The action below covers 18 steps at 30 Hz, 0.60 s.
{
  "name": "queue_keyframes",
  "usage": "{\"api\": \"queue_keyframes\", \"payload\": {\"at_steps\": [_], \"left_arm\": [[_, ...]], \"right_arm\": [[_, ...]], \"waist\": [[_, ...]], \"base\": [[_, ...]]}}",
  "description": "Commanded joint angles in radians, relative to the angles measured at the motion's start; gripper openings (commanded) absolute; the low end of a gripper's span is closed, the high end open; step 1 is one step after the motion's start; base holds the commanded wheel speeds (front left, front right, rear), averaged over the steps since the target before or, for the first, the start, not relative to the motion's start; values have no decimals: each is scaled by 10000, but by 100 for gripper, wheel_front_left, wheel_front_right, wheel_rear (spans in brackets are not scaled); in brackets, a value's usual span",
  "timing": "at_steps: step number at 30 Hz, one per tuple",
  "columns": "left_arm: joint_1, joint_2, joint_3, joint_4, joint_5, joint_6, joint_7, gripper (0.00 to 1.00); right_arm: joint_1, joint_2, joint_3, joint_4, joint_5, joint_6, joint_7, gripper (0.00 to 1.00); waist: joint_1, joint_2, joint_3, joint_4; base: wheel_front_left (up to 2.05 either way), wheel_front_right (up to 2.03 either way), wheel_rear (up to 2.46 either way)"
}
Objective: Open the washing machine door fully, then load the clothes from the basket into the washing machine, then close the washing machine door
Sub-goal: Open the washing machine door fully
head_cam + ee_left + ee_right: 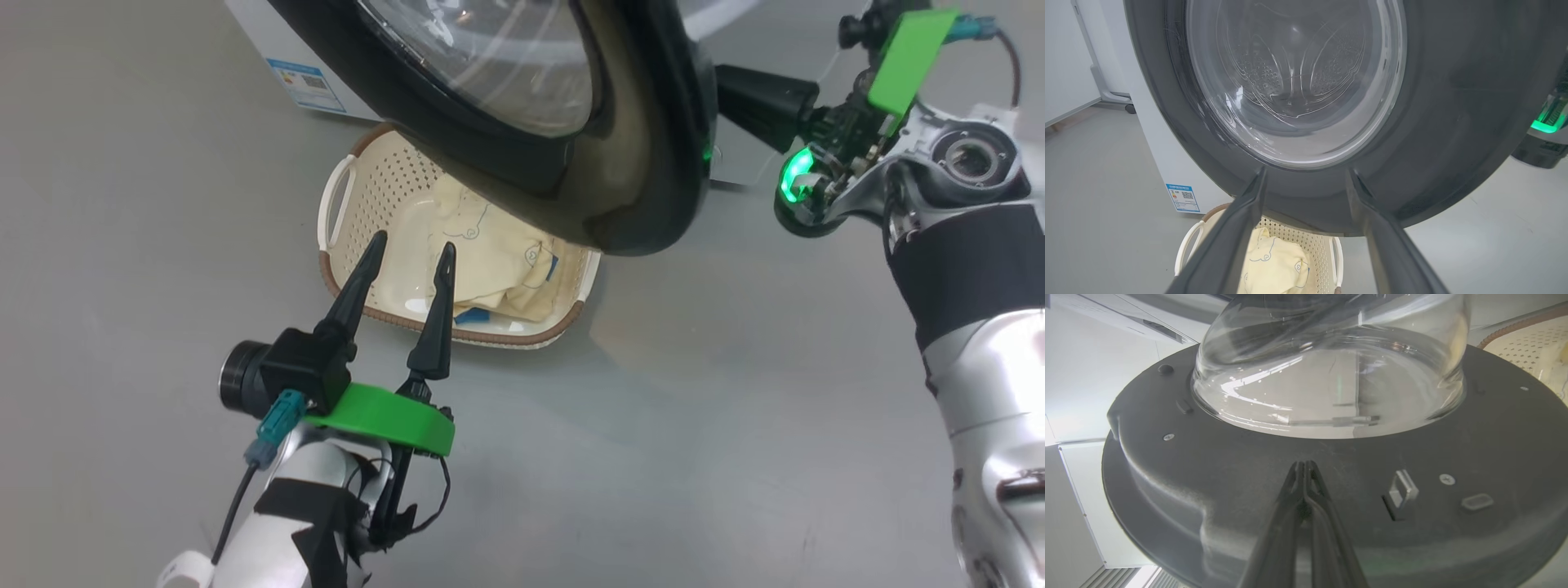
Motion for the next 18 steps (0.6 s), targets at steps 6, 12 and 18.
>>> {"api": "queue_keyframes", "payload": {"at_steps": [6, 12, 18], "left_arm": [[114, 145, 250, -115, -41, -60, -111, 100], [116, 145, 142, 89, -151, -10, -111, 100], [232, 145, 110, 330, -106, 19, -111, 100]], "right_arm": [[596, 316, 1085, -863, 880, -2, -300, 0], [1153, 317, 1885, -1127, 1679, -2, -757, 0], [1643, 317, 2957, -1340, 2565, -2, -1151, 0]], "waist": [[0, -1, -290, 51], [0, -1, -645, 160], [0, -1, -958, 225]], "base": [[0, 0, 0], [0, 0, 0], [0, 0, 0]]}}
